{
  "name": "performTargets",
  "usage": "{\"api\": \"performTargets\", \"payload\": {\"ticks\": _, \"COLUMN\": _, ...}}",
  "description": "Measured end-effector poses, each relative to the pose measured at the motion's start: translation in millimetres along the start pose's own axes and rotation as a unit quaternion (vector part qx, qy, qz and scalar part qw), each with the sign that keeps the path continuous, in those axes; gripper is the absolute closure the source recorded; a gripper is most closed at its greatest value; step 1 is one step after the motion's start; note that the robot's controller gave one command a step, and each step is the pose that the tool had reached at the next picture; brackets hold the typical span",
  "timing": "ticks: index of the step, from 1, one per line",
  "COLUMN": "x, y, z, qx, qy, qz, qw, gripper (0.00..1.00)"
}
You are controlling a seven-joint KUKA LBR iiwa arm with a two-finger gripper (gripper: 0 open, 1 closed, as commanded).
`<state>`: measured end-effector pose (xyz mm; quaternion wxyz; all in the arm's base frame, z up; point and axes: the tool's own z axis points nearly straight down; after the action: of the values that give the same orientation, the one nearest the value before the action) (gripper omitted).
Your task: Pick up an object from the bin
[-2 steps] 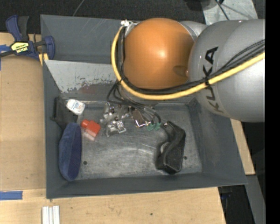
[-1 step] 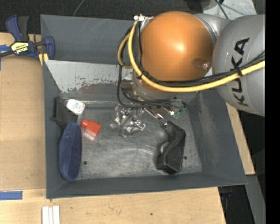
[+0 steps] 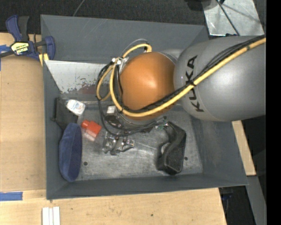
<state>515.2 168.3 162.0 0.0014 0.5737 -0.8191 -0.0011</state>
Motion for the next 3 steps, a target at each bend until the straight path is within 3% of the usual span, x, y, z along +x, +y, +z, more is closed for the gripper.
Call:
{"api": "performTargets", "payload": {"ticks": 1, "x": -48.1, "y": 16.0, "z": -126.7, "qx": 0.006, "qy": -0.0058, "qz": -0.002, "qw": 1.0000, "gripper": 1.00}}
{"api": "performTargets", "payload": {"ticks": 2, "x": -48.3, "y": 9.5, "z": -30.4, "qx": 0.000, "qy": 0.0003, "qz": 0.074, "qw": 0.9973, "gripper": 1.00}}
{"api": "performTargets", "payload": {"ticks": 3, "x": -49.2, "y": 8.5, "z": -34.2, "qx": 0.002, "qy": -0.0022, "qz": 0.074, "qw": 0.9972, "gripper": 0.00}}
